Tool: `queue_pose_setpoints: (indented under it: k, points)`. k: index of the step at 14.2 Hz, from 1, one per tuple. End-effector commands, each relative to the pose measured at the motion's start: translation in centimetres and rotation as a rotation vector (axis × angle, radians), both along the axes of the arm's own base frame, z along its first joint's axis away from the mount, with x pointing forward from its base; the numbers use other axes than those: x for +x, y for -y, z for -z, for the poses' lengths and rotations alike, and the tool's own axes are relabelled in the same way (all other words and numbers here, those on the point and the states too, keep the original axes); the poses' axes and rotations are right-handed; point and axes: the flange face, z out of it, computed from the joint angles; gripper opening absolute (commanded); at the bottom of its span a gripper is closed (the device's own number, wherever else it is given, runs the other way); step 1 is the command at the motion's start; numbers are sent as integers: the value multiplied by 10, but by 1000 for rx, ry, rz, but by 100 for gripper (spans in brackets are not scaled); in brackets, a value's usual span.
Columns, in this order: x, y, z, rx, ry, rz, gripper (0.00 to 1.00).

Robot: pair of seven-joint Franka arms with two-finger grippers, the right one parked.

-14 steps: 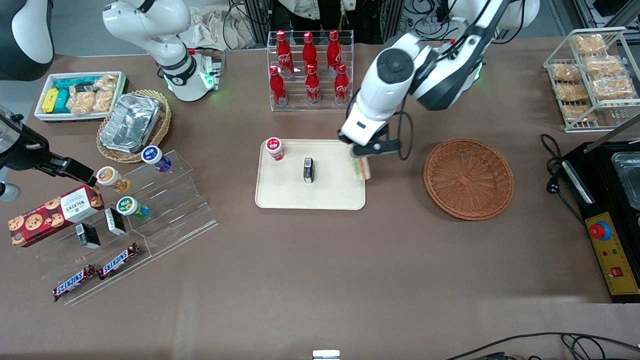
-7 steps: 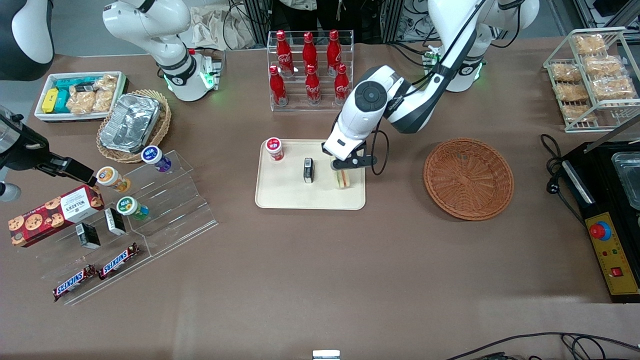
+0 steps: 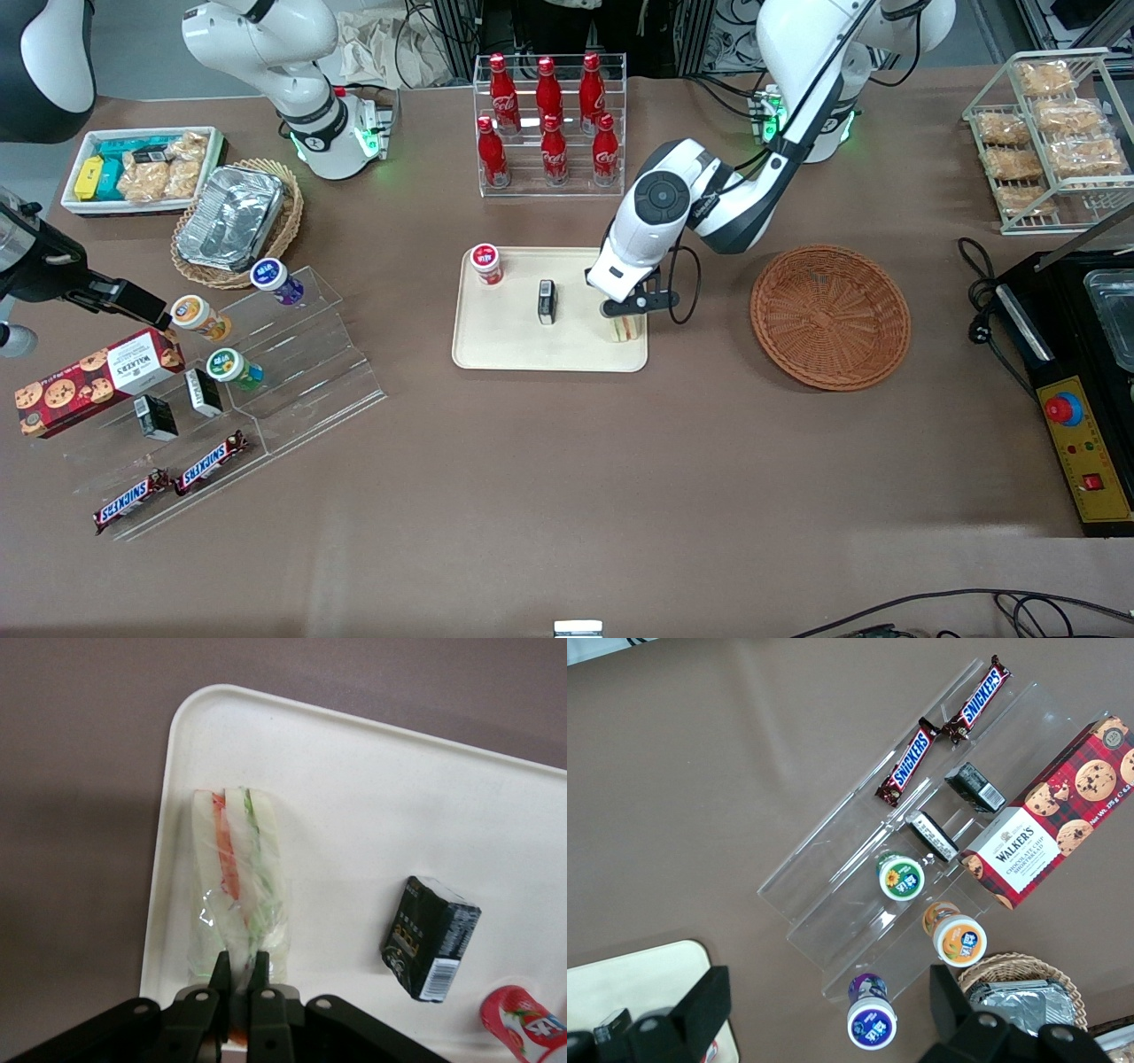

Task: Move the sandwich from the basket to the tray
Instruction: 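Lower the sandwich onto the tray beside the black item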

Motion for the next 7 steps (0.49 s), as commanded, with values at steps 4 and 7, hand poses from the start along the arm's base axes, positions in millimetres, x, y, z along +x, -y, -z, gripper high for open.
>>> queue_pose_setpoints:
  k: [4,7]
  points:
    - [5,-5,-21,11,36,0,100]
    - [24,-26,-84,72,12,-4,100]
